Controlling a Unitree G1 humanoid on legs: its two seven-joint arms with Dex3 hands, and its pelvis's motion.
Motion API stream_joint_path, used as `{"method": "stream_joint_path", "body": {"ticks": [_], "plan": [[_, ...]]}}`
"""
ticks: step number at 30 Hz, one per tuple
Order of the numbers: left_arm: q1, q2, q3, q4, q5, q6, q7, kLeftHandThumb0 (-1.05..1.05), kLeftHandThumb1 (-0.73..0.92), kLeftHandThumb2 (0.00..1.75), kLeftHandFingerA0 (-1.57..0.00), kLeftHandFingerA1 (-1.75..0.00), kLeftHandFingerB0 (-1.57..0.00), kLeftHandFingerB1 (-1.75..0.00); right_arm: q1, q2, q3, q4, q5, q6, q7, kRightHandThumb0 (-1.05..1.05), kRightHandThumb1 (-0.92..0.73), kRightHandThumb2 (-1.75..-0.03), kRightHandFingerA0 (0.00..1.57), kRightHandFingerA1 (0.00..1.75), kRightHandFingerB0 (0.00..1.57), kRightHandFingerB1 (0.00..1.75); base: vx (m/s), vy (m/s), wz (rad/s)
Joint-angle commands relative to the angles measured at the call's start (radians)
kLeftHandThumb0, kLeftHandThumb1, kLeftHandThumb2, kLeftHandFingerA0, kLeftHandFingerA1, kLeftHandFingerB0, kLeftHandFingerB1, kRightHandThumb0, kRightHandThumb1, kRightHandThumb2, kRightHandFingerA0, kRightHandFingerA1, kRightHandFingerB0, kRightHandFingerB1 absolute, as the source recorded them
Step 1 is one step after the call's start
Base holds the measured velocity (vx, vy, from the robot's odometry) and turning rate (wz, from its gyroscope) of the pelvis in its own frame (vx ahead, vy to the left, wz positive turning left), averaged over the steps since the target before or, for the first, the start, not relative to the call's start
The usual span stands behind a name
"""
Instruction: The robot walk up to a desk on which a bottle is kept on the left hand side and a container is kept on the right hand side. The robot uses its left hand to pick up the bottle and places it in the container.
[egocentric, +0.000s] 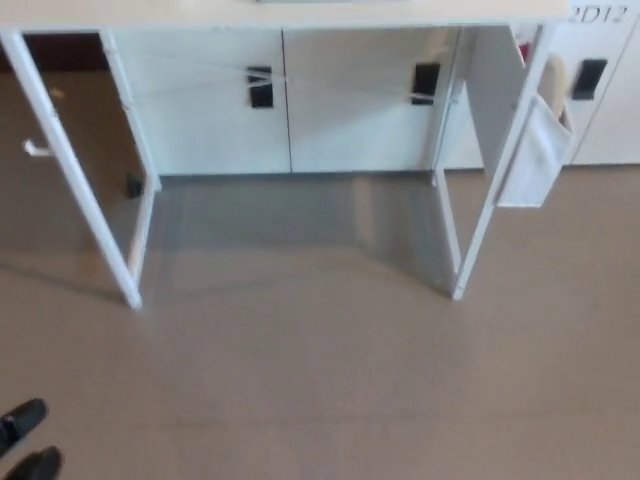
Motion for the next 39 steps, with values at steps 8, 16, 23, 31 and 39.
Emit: {"method": "stream_joint_path", "body": {"ticks": [8,16,23,31,39], "plan": [[-0.015,0.039,-0.018,-0.006,0.006,0.023,-0.002,-0.23,0.64,0.60,-0.58,-0.43,-0.46,-0.35,0.019,0.021,-0.009,-0.024,0.018,0.026,-0.015,-0.12,-0.52,-0.94,0.40,0.61,0.04,0.45,0.41,0.095,0.05],[-0.033,0.050,-0.035,0.000,0.019,0.012,0.005,-0.25,0.62,0.58,-0.66,-0.44,-0.53,-0.37,0.027,0.025,-0.021,0.011,0.021,-0.006,0.008,-0.14,-0.52,-0.94,0.40,0.62,0.05,0.45,0.53,-0.061,0.32],[-0.046,0.053,-0.041,-0.006,0.022,0.025,0.014,-0.26,0.62,0.59,-0.70,-0.45,-0.54,-0.37,0.040,0.034,-0.017,-0.016,0.018,-0.005,0.006,-0.15,-0.72,-0.61,0.52,0.52,0.17,0.31,0.35,-0.057,-0.08],[-0.064,0.062,-0.049,-0.002,0.030,0.023,0.011,-0.27,0.64,0.59,-0.70,-0.46,-0.56,-0.38,0.030,0.033,-0.014,-0.008,0.004,-0.012,0.002,-0.15,-0.72,-0.61,0.53,0.53,0.18,0.32,0.27,0.134,-0.11],[-0.078,0.071,-0.057,0.001,0.024,0.032,0.011,-0.29,0.62,0.59,-0.74,-0.48,-0.61,-0.39,0.025,0.040,-0.016,0.000,0.005,-0.017,0.001,-0.15,-0.70,-0.60,0.52,0.54,0.19,0.32,0.21,0.129,0.08]]}}
